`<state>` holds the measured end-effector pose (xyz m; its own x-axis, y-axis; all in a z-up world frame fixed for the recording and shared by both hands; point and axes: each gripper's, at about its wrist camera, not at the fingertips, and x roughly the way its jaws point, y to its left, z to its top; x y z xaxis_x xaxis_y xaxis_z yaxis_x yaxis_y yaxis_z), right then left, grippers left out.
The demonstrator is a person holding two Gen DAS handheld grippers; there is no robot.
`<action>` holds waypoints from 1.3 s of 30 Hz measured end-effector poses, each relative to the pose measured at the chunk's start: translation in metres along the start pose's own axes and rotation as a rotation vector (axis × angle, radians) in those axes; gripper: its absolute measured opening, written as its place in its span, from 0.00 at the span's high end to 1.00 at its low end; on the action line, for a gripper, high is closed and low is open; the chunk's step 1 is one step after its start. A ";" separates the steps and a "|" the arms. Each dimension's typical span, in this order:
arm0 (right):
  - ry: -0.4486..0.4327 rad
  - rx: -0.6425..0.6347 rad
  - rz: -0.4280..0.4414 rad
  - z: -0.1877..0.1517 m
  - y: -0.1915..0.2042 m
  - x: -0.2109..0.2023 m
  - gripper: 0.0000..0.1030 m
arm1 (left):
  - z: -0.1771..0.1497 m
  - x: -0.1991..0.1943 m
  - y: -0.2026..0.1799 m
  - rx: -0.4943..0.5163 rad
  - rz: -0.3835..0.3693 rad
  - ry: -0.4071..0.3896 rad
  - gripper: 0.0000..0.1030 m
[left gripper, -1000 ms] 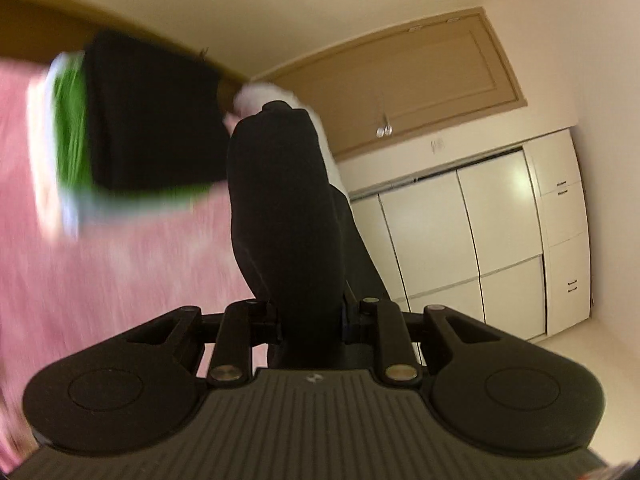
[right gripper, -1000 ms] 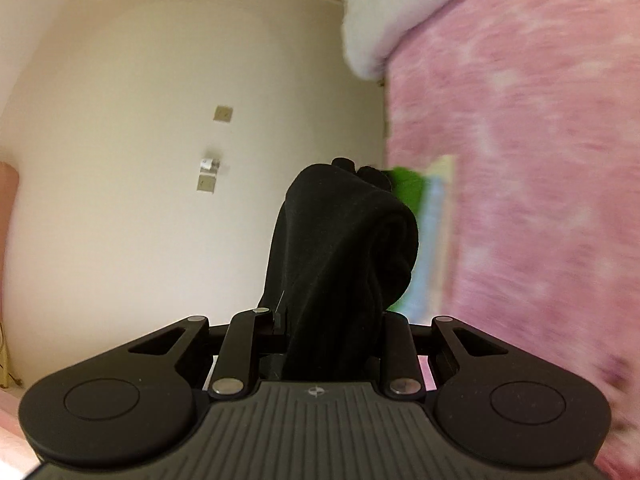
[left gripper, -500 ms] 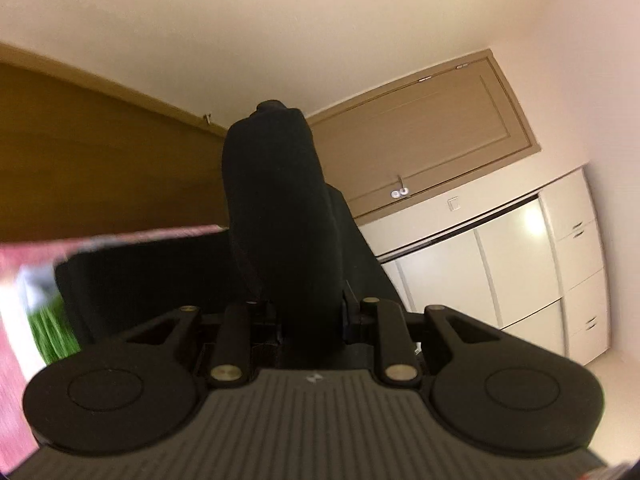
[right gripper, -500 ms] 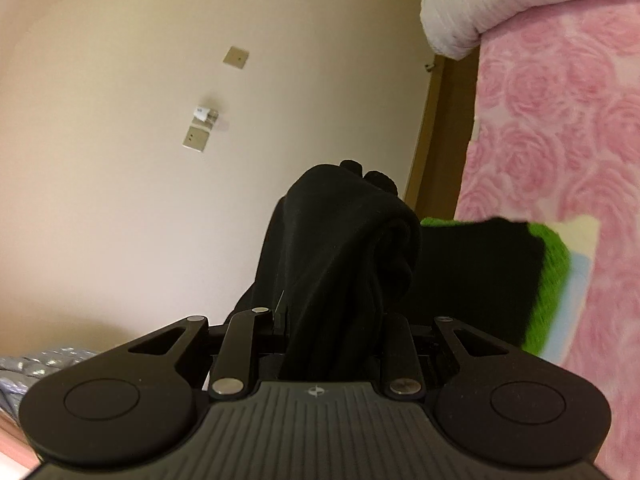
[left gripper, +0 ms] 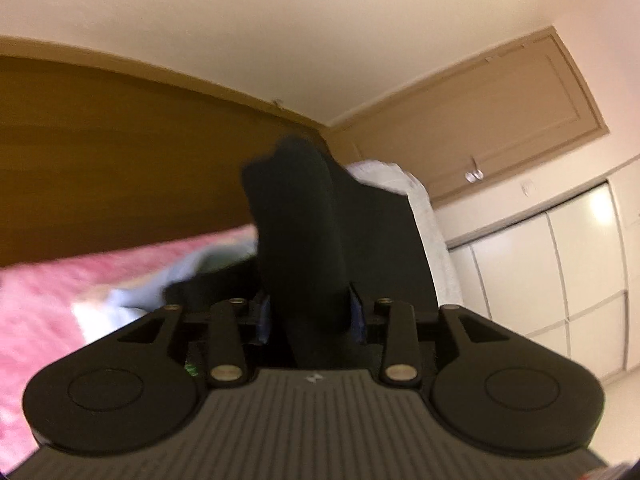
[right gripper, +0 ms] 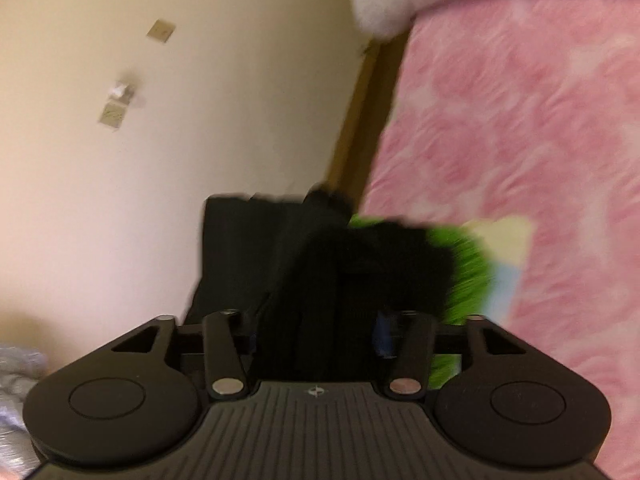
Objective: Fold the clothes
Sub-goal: 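Lift the black bundle with both grippers and carry it toward the clothes stack, then lower the bundle onto the green knit garment and open both grippers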
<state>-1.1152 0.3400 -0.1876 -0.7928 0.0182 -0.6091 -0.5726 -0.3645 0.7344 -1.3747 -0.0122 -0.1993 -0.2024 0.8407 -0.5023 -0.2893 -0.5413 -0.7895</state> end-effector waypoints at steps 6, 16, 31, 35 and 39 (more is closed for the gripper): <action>-0.170 -0.227 -0.202 -0.001 0.022 -0.044 0.50 | 0.006 -0.031 -0.047 0.242 0.106 -0.050 0.71; -0.018 -0.583 -0.314 -0.046 0.050 0.011 0.56 | -0.020 0.020 -0.069 0.525 0.245 0.064 0.80; 0.059 -0.697 -0.219 -0.128 0.076 0.002 0.56 | -0.050 0.032 -0.076 0.606 0.236 0.118 0.79; 0.082 -0.639 -0.222 -0.122 0.074 0.003 0.56 | -0.050 0.024 -0.094 0.632 0.281 0.137 0.79; 0.070 -0.622 -0.247 -0.117 0.083 -0.021 0.49 | -0.063 -0.001 -0.120 0.649 0.393 0.133 0.64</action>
<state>-1.1220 0.2001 -0.1490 -0.6267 0.1170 -0.7704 -0.4920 -0.8261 0.2748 -1.2808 0.0530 -0.1269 -0.3014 0.5575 -0.7735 -0.7191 -0.6657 -0.1996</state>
